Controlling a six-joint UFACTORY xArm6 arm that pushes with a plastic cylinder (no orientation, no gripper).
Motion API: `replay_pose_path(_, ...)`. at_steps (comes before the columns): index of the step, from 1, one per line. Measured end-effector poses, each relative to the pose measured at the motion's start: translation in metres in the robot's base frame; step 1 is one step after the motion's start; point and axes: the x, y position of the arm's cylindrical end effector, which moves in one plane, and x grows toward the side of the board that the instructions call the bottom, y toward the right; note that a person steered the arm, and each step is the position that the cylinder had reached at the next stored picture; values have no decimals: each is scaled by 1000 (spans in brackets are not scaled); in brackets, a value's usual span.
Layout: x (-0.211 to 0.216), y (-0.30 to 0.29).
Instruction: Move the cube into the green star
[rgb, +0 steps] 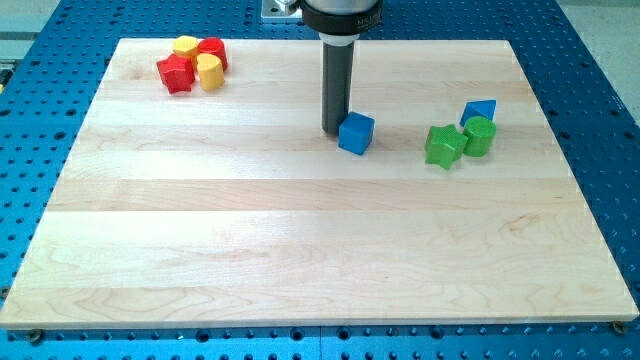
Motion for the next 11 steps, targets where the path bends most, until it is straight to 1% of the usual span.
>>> replay_pose_path(1, 6, -17)
replay_pose_path(2, 29, -29)
replay_pose_path(3, 29, -2)
replay_pose_path(4, 20, 54)
replay_pose_path(5, 3, 91)
replay_pose_path(7, -52, 82)
replay_pose_path(9, -39, 118)
replay_pose_path(11, -17, 119)
